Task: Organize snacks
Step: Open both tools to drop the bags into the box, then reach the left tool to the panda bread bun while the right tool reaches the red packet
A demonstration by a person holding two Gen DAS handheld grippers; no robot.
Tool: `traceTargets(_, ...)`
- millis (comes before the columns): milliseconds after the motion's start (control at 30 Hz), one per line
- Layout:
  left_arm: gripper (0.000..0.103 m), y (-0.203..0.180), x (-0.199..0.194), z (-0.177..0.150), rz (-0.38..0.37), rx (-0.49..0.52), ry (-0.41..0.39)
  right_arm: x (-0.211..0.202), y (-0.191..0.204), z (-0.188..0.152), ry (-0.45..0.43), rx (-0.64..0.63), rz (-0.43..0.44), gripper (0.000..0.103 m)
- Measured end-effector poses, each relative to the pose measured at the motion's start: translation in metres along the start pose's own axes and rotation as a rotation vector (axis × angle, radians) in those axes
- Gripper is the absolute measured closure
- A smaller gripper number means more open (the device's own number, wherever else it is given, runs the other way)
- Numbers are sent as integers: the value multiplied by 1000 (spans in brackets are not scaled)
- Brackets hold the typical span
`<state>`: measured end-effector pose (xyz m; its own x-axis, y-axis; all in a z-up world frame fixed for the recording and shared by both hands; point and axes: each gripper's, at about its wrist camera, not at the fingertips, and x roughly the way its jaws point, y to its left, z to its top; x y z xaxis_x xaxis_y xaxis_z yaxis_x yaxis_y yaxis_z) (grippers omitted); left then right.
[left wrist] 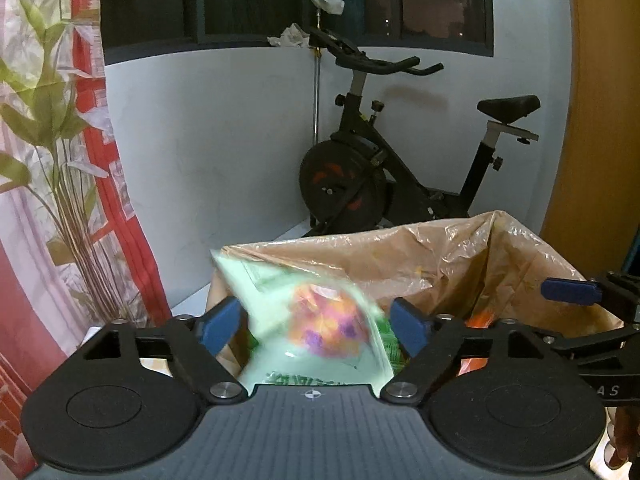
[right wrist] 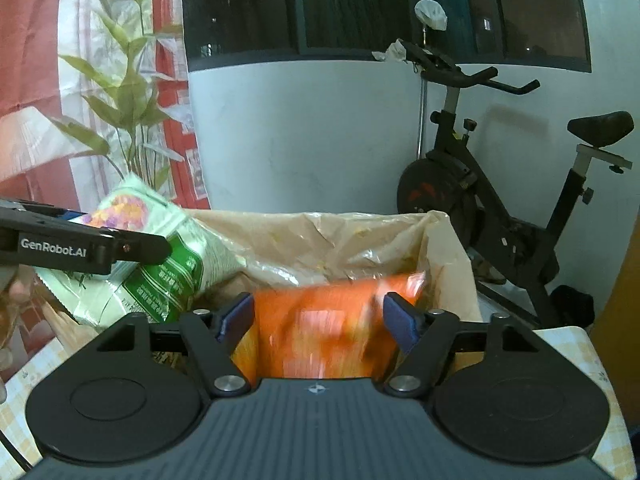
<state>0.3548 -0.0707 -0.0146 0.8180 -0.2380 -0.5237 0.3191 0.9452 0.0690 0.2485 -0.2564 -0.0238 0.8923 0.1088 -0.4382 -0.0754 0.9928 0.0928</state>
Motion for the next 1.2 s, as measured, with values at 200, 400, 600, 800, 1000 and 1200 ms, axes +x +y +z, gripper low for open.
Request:
traceTargets(200,15,-3,-18,2,-12,1,-27,-11,-4,3,4,23,-5,16)
traceTargets(400,15,3,-45,-2,-9,-51,-59,-36,-6,5,-34,47,1,16)
traceTargets(600,15,19,-77,-14,-10,-134,-86,-68,-6,2,-82,53,33,10)
traceTargets(800,15,35,-110,-39,23,-161,-117,-99,1,-11,-161,50,42,2)
traceTargets(1000,15,50,-136,-72,56,-183,-133,-113,9,-28,-180,43,40,0)
traceTargets(1200,15,55,-137,-114,68,-235,-72,-118,13,-54,-168,62,30,0)
